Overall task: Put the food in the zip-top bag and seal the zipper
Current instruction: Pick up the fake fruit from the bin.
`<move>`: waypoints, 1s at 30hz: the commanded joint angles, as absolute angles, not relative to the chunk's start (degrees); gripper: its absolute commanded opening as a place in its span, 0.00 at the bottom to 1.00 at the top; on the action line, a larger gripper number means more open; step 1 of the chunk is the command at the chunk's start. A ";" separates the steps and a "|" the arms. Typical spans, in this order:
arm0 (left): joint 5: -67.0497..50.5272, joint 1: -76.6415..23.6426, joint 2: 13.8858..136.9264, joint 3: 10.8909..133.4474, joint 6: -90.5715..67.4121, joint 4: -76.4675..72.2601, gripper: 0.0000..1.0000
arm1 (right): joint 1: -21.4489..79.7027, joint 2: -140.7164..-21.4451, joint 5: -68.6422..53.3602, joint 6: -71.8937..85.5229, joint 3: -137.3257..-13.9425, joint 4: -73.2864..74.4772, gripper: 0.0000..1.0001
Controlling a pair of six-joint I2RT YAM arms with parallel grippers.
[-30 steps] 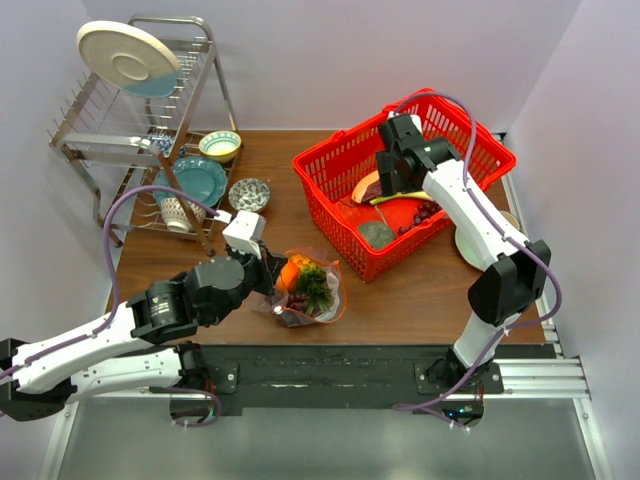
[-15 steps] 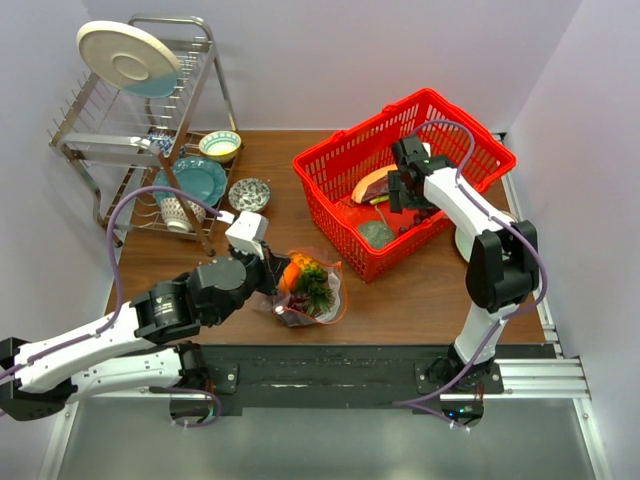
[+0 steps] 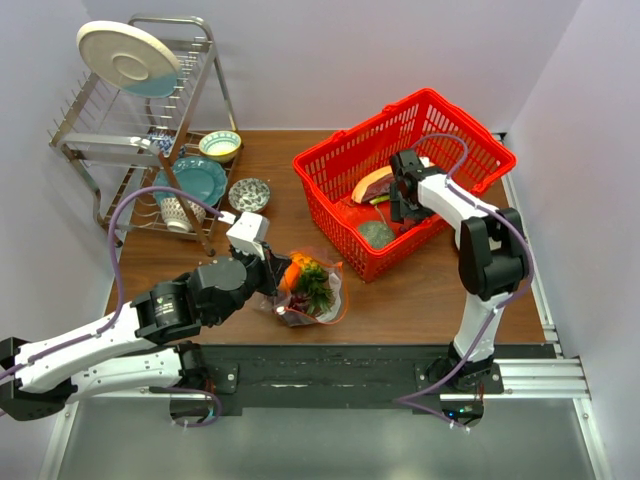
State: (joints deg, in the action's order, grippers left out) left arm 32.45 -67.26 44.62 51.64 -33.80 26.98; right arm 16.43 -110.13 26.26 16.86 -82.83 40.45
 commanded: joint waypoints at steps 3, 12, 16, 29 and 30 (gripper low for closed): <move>31.82 -67.32 44.38 51.59 -33.22 22.59 0.00 | 15.73 -112.67 28.83 19.25 -80.16 36.13 0.81; 30.94 -67.32 44.12 51.59 -33.05 22.68 0.00 | 15.73 -106.89 26.55 18.99 -79.19 34.89 0.17; 30.59 -67.32 44.47 52.03 -32.52 22.41 0.00 | 15.73 -96.28 18.83 17.76 -79.54 32.96 0.12; 31.02 -67.32 44.91 53.17 -31.46 22.85 0.00 | 15.73 -77.27 -20.01 20.91 -83.67 23.57 0.09; 31.11 -67.32 45.00 53.35 -31.29 23.03 0.00 | 15.73 -74.91 -22.56 21.70 -83.24 20.68 0.09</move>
